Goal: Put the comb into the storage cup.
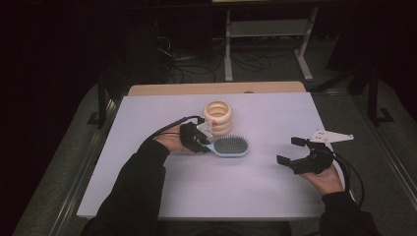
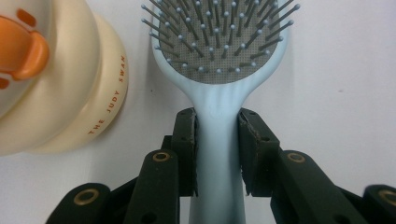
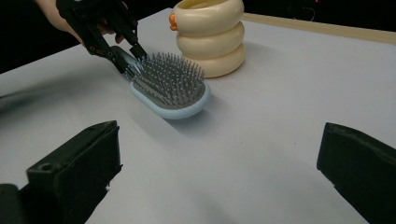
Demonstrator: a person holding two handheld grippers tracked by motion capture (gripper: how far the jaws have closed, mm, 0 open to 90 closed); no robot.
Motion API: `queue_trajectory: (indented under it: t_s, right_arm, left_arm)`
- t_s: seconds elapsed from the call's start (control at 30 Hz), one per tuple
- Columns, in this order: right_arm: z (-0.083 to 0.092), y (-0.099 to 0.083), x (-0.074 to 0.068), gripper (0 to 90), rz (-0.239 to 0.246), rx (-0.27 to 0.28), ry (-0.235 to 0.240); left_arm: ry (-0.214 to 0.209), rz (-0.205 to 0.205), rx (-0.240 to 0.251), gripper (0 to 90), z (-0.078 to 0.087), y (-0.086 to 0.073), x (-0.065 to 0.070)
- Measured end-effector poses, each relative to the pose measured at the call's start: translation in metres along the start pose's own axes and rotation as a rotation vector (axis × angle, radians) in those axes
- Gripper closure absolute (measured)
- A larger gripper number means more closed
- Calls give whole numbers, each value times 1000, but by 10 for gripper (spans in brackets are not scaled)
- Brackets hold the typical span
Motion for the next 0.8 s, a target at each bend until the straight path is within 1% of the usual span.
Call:
queue_trajectory:
  t_s: [0.17,0.23,0.27,0.33,0.5,0.7,0.8]
  right_arm:
    - [0,0,0,0,-4,-1,-1]
    - [0,0,0,0,-3,-3,-2]
    - [0,0,0,0,-3,-2,-1]
    - [0,0,0,0,-4,-3,-1]
    - [-1,0,-1,0,-1,-6,1]
    - [-1,-1,0,0,2,-8,2]
    - [-1,-1,0,0,2,-8,1]
  left_arm:
    - [11,10,6,703,8,3,2]
    - [12,23,14,702,11,3,2]
    - [22,22,12,702,13,3,2]
    - [22,23,14,703,16,5,4]
    - [41,17,20,702,27,9,9]
    - [56,24,41,703,38,10,10]
    - [61,25,41,703,43,12,10]
Point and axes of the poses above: each handheld gripper's, and its own axes: z roughly backward along the jaws, y roughly out of its top, x roughly to its right, the point moved 4 cm from there along -z, roughly forward along the jaws, and after that the axes turned 14 degrees about x, right-handed, at the moved point
